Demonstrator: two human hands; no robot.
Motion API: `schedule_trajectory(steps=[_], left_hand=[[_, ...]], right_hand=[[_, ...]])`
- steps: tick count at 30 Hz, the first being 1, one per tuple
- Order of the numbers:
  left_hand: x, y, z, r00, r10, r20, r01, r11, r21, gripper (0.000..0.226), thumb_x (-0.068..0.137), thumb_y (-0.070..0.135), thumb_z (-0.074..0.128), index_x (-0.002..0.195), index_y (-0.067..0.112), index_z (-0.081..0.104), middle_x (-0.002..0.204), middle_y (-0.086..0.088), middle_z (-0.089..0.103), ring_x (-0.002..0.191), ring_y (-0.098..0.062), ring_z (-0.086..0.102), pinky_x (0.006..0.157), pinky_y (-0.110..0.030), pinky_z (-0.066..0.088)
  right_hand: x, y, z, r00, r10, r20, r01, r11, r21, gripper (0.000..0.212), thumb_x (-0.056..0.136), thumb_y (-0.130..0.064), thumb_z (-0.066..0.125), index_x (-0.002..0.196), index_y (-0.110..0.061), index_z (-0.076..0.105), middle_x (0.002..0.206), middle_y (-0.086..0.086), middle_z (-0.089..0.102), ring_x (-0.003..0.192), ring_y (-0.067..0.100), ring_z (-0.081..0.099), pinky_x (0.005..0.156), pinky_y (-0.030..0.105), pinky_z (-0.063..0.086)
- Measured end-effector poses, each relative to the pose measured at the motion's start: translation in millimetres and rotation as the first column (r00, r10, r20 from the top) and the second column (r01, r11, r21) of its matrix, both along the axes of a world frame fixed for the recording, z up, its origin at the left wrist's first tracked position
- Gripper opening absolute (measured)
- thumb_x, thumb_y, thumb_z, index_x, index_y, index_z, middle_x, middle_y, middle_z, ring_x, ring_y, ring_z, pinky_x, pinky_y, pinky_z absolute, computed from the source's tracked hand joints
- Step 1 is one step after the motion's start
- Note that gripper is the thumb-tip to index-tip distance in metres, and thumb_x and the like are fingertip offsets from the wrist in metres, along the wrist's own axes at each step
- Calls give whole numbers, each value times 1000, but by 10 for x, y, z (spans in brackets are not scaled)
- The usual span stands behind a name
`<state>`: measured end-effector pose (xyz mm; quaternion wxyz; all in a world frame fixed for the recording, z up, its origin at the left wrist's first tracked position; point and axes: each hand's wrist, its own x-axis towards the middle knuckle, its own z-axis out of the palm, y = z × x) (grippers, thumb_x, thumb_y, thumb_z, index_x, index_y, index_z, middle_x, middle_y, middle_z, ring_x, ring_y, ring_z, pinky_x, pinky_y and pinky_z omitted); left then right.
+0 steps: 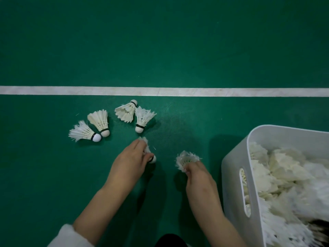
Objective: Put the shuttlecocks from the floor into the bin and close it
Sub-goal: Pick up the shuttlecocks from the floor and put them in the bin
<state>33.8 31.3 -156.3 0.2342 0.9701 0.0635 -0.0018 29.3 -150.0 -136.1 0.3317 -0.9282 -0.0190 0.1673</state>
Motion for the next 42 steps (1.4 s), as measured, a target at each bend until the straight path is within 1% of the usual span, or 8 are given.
schedule_trajectory(steps=[7, 11, 16, 26, 32, 35, 39, 42], left_hand=[[493, 90, 187, 995, -6, -97, 34, 955, 293, 44, 94, 51, 33, 130, 27, 26, 71, -1, 58, 69, -28, 60, 53, -31, 32], [728, 154, 58, 985, 46, -165, 29, 905, 425, 56, 98, 38, 35, 146, 30, 7, 64, -2, 47, 53, -22, 45, 45, -27, 26], [715, 204, -96, 985, 88, -149, -18, 908, 418, 25, 93, 17, 43, 117, 15, 36, 76, -8, 59, 62, -29, 54, 50, -30, 32], [587, 54, 141, 989, -16, -147, 85, 876, 475, 15, 92, 27, 49, 88, 18, 37, 71, -2, 55, 57, -22, 48, 50, -29, 37], [512, -580, 1296, 981, 25, 191, -35, 998, 46, 16, 92, 36, 47, 92, 21, 54, 85, 3, 58, 72, -24, 50, 62, -35, 41], [415, -1051, 1786, 944, -57, 326, 115, 980, -161, 9, 88, 32, 56, 86, 23, 58, 83, 15, 60, 64, -2, 50, 62, -24, 37], [274, -1759, 1963, 947, -212, 240, 292, 880, -375, 10, 83, 34, 62, 77, 27, 60, 76, 19, 61, 48, 0, 45, 49, -10, 32], [224, -2169, 1824, 935, -339, 104, 349, 826, -443, 10, 83, 34, 62, 74, 30, 61, 73, 16, 63, 55, 8, 51, 53, -7, 34]], right_hand=[[42, -37, -2, 998, -55, 11, 55, 998, -12, 21, 92, -6, 39, 105, -8, 55, 104, 5, 50, 95, 23, 49, 69, 18, 26], [57, -34, -12, 997, -72, 14, 72, 997, -22, 21, 93, -8, 38, 106, -10, 54, 106, 5, 51, 93, 20, 48, 68, 18, 25], [87, -18, 54, 999, -9, 47, 14, 994, -111, 25, 90, 0, 40, 108, -9, 54, 110, 7, 53, 96, 25, 52, 73, 27, 34], [437, -116, 967, 968, 117, 220, -111, 993, -38, 15, 93, -20, 46, 99, -16, 60, 102, 3, 60, 90, 25, 56, 75, 32, 41], [473, -1113, 1865, 876, 321, 359, -268, 944, -190, 7, 87, -23, 59, 89, -21, 65, 97, -5, 55, 75, 18, 56, 73, 40, 48], [327, -1752, 2079, 926, 226, 303, -154, 957, -245, 4, 85, -28, 59, 84, -27, 64, 91, -9, 57, 70, 5, 55, 68, 30, 46], [12, -2503, 1973, 961, -102, 257, 149, 974, -171, 5, 85, -24, 63, 82, -28, 61, 83, -13, 58, 72, -3, 53, 60, 15, 38], [-237, -2865, 1718, 953, -261, 154, 287, 941, -178, 18, 84, -20, 64, 73, -32, 58, 78, -12, 59, 74, 10, 59, 64, 28, 44]])
